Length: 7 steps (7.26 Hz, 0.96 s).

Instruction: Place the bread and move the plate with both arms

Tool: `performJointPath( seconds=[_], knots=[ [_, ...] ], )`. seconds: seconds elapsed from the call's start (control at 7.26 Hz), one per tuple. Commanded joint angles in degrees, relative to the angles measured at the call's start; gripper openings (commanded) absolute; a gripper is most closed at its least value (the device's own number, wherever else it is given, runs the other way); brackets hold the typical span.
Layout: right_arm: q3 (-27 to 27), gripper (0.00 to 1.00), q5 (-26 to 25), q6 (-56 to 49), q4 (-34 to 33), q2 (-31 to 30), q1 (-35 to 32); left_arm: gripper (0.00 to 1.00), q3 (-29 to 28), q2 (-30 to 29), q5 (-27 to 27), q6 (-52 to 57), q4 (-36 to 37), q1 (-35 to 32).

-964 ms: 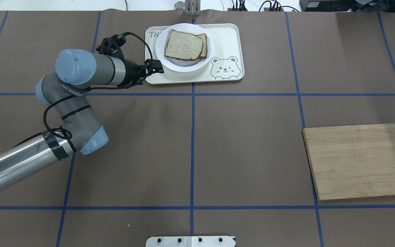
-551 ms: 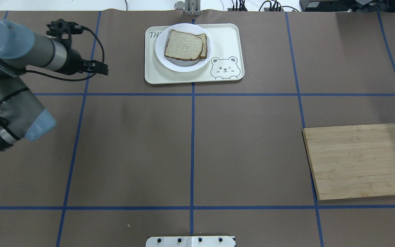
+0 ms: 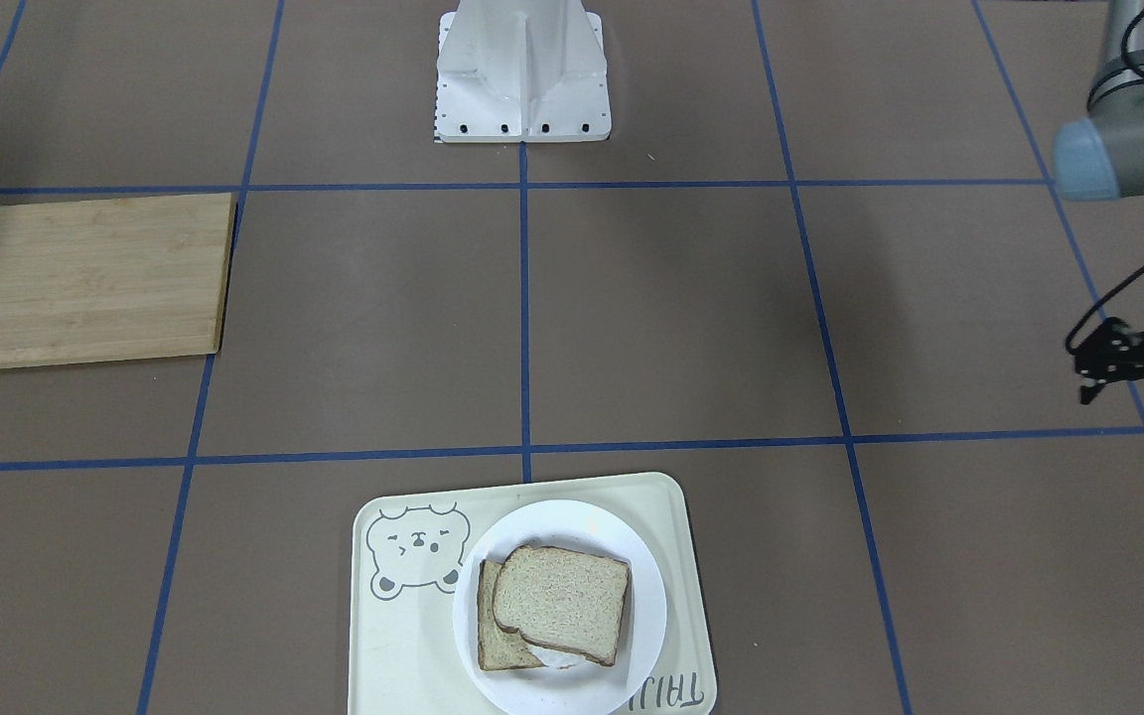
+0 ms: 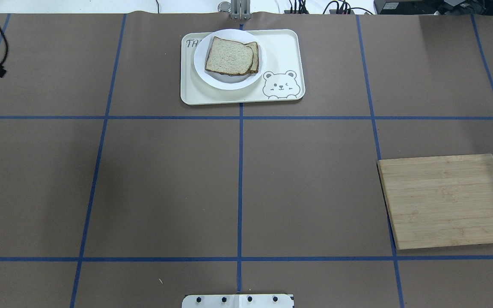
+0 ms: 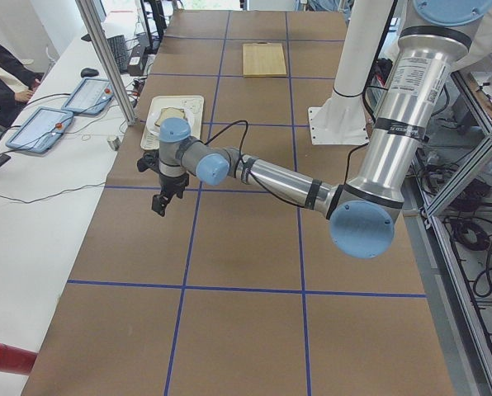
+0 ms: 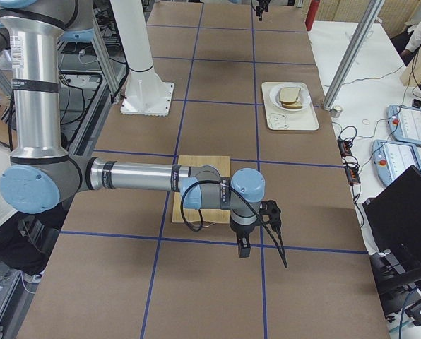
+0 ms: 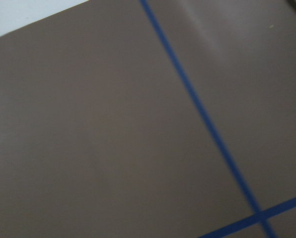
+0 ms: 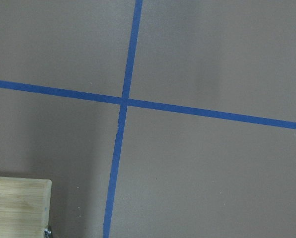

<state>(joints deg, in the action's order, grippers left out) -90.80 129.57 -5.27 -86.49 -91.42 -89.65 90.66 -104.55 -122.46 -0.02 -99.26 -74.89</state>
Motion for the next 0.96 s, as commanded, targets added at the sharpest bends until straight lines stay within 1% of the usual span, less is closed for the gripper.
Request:
performJointPath(
  seconds=[0.0,0.14,0.28,0.41,0.55,0.83],
  knots=[
    [-0.08,1.00,0.16,0.00,0.09,-0.34,0.00,0.98,-1.36,7.30,-7.77,13.43,5.05,-10.94],
    [-0.08,1.00,0.07,0.00,0.09,-0.34,0.00,0.98,-0.84,10.65,-8.15,13.82,4.69,-12.89],
    [-0.08,1.00,0.16,0.00,0.09,-0.25,0.00,0.98,-0.75,12.95,-8.67,13.12,4.52,-17.09],
    [-0.17,1.00,0.16,0.00,0.09,-0.25,0.00,0.98,0.03,13.76,-8.59,13.03,5.39,-17.82],
    [-0.17,1.00,0.16,0.00,0.09,-0.25,0.00,0.98,1.35,16.98,-8.15,13.20,4.52,-17.75],
    [-0.17,1.00,0.16,0.09,0.09,-0.25,0.00,0.98,2.76,17.72,-7.97,13.64,3.99,-17.66]
  ],
)
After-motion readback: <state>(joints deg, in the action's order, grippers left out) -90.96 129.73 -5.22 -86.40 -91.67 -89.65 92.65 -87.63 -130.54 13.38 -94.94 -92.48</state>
